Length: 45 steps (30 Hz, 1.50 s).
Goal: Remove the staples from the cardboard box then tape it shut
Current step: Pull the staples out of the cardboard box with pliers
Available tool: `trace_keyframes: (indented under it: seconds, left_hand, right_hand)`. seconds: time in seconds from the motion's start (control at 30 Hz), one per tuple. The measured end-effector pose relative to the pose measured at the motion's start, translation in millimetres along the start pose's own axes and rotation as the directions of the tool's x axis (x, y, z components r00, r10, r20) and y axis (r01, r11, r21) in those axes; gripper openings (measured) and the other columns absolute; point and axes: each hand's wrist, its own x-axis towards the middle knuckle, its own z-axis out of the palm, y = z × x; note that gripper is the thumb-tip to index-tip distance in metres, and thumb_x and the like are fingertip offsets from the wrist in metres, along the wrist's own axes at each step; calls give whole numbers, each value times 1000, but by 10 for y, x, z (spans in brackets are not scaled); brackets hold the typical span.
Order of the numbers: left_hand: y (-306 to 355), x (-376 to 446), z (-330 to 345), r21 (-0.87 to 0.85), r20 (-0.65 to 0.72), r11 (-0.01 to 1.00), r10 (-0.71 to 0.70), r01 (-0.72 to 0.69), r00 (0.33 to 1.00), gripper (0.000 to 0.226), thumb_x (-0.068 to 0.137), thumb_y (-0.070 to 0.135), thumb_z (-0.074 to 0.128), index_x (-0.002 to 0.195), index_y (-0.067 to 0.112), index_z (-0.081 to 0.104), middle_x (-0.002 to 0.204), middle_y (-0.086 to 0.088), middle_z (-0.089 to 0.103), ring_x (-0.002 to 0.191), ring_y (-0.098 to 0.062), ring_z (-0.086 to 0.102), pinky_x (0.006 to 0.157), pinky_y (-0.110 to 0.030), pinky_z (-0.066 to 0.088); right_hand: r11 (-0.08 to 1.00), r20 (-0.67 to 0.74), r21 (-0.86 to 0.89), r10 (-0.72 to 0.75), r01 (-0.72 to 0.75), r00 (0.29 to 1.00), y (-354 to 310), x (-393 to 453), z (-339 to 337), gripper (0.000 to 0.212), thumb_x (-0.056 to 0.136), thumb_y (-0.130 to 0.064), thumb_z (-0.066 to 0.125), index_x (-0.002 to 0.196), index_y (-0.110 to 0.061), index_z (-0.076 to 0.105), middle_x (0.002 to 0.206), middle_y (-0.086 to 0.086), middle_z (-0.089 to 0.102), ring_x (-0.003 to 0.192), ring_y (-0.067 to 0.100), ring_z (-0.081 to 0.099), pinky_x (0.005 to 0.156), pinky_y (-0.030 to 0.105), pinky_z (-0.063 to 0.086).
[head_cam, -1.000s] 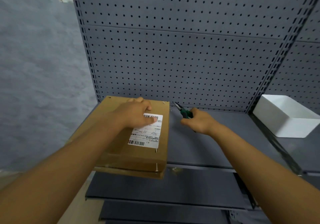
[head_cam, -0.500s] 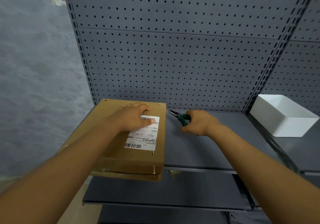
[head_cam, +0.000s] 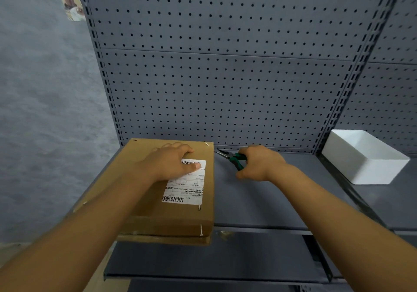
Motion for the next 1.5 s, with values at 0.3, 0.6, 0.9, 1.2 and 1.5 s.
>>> trace_keyframes:
  seconds: [0.3,0.6,0.9,1.2,1.5]
  left_hand:
    - [63,51,-22,82,4,997,-7,6,1000,65,89,67,38,144,34,31,149,6,33,136,-19,30,111,-48,27]
    - [45,46,8,88,-9,996,-4,4,1000,65,88,68,36,145,37,29,150,7,31,137,-18,29,110,-48,25]
    - [26,82,15,93,-10,996,-1,2,1000,65,87,70,36,143,38,30,149,9,32,137,-18,29,110,-49,26]
    - [15,73,17,94,-17,996,13,-11,1000,64,87,70,36,143,38,31,147,9,34,135,-17,30,109,-47,26]
    - [32,43,23,113,-10,993,20,-19,1000,64,89,68,34,145,37,28,149,9,32,136,-16,29,109,-46,24]
  right_hand:
    - [992,-27,-126,-6,3,1000,-65,30,70,58,76,-48,68,124,-20,53,116,4,53,102,24,57,74,34,48]
    - [970,-66,-244,-35,18,997,-113,31,30,52,79,-44,68,122,-19,56,116,5,56,99,25,59,66,32,43]
    - [958,-84,-287,-49,23,995,-165,12,-3,34,80,-40,67,105,-18,58,102,2,53,86,22,54,64,31,40]
    - [977,-60,-213,-17,4,998,-164,31,-95,31,75,-42,67,94,-18,61,94,1,59,77,20,56,56,27,37]
    - [958,-99,-286,-48,18,994,-177,17,-35,29,84,-35,65,104,-15,61,102,3,60,75,20,51,59,30,39]
